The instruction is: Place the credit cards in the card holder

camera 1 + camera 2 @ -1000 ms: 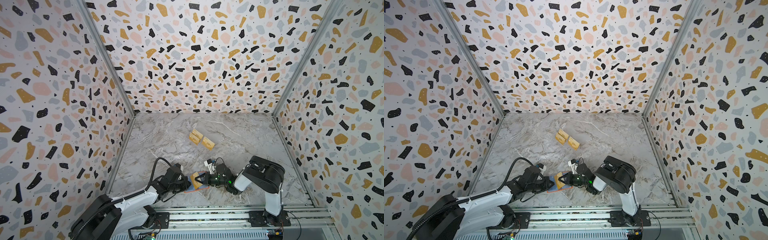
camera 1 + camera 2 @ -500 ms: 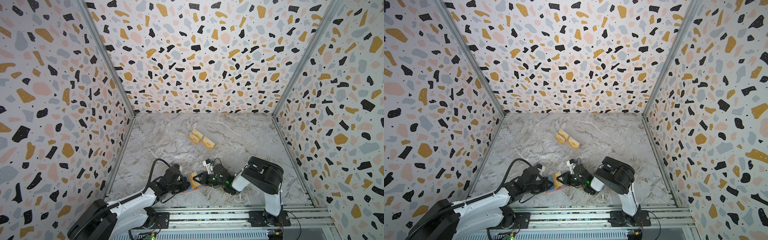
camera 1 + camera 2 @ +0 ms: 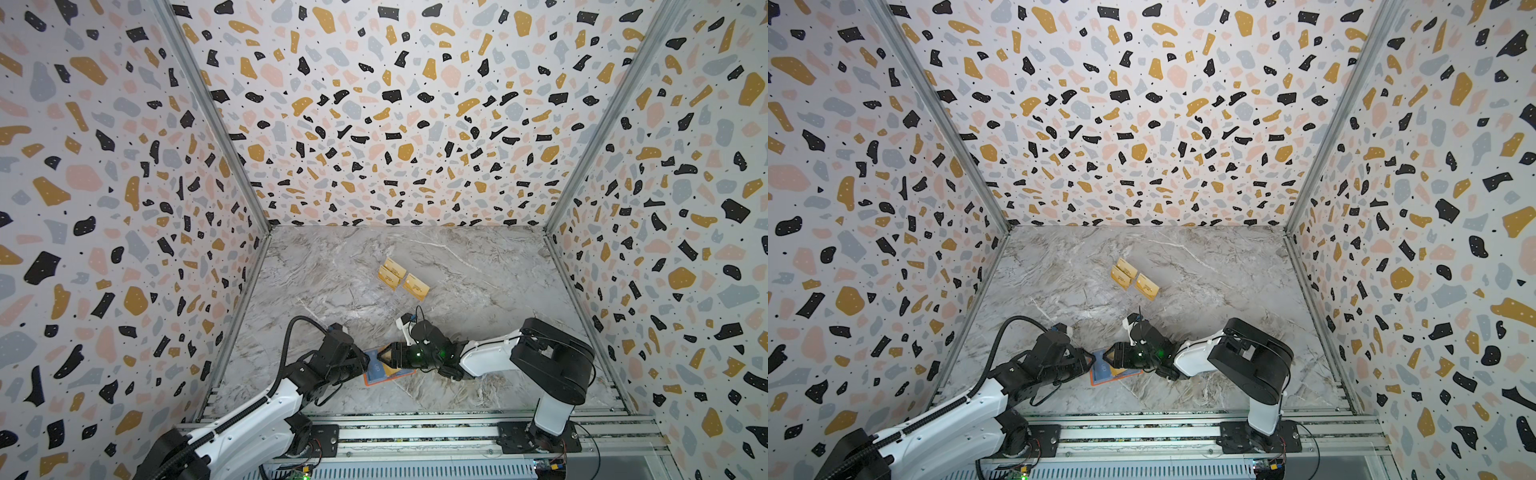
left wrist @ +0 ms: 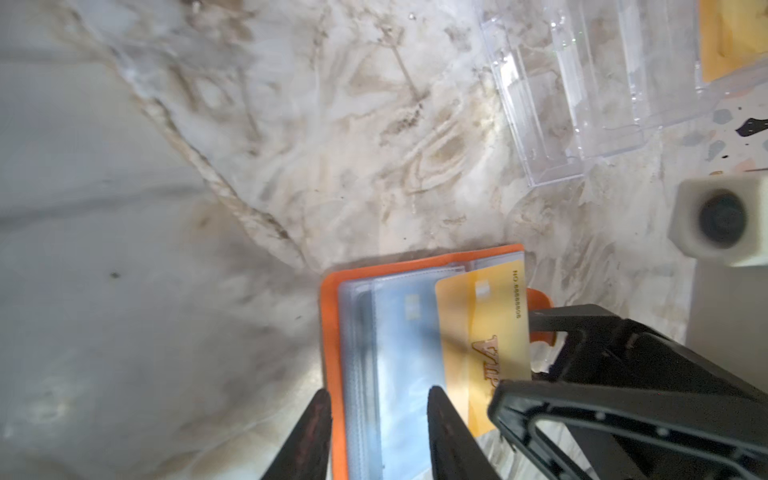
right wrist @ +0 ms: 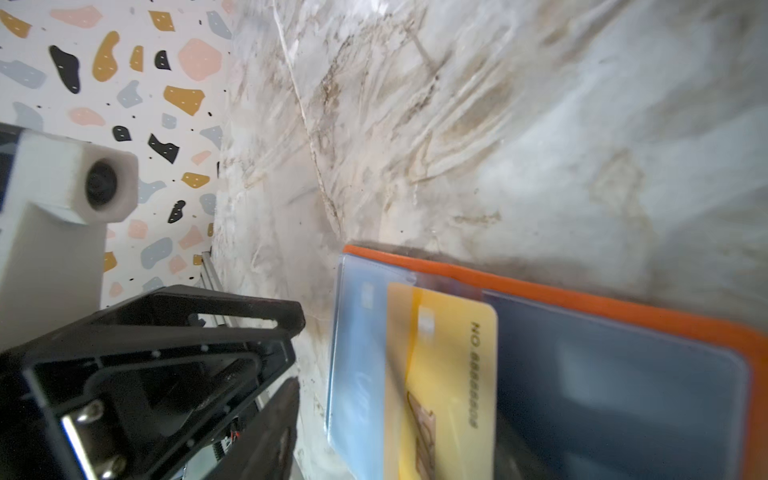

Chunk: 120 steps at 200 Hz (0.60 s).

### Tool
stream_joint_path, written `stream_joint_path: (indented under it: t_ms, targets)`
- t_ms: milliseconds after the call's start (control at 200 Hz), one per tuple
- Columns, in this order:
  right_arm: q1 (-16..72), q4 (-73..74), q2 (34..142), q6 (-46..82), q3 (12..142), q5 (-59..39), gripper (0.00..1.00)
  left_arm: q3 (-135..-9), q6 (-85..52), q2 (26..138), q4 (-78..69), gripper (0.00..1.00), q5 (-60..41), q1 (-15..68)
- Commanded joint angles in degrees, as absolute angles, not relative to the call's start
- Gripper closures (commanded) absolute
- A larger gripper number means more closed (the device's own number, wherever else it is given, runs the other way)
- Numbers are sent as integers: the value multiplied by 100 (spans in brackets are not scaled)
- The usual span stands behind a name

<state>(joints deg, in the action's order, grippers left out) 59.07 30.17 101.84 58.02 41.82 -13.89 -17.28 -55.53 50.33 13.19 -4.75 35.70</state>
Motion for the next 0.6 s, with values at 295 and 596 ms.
stream_joint_path:
  t_ms: [295, 596]
  targets:
    - [6126, 871, 9941, 5132, 4527, -644, 35, -1373, -5594, 5404, 454, 63, -821, 3542]
    - [6244, 964, 10265, 5084, 4810, -1077, 34, -1047, -5766, 5592, -615, 68, -1489, 3542]
